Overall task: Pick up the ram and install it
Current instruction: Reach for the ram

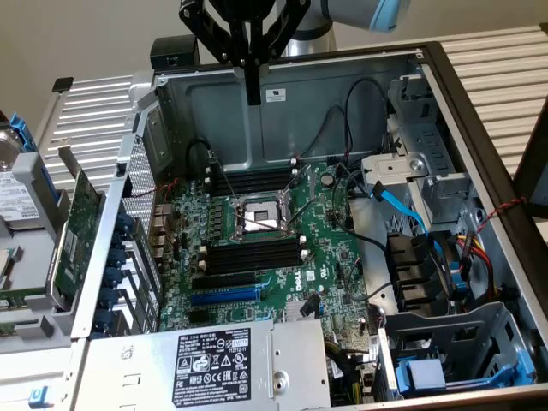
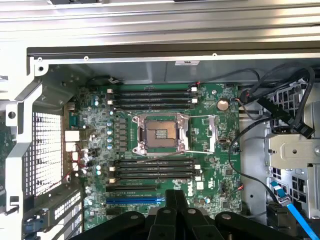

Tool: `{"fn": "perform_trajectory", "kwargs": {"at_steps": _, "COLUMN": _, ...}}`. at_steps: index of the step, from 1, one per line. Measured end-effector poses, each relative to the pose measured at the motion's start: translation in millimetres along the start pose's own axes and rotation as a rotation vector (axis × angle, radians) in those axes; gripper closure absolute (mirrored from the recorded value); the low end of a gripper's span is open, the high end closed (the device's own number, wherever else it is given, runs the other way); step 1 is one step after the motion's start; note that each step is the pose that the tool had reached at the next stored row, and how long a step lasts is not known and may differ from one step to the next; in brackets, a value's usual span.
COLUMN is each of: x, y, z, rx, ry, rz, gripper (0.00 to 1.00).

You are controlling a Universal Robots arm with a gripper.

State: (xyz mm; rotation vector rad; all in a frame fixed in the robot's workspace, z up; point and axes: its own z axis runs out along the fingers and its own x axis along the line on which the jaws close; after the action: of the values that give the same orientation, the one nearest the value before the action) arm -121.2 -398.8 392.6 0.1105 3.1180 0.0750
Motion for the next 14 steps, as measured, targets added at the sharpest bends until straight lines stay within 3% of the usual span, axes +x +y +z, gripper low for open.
{"fn": "perform_trajectory", "kwargs": {"at_steps": 6, "x": 1.7, "y": -0.2, "z": -0.2, "rx": 0.0002, "ry": 0.0001, "rz": 0.000, "gripper": 0.89}}
{"fn": "perform_trajectory", "kwargs": {"at_steps": 14, "x": 17.4, "y": -1.2, "z": -0.4, "rx": 0.0000, "ry": 0.0000, "rz": 0.000, "gripper": 0.89}}
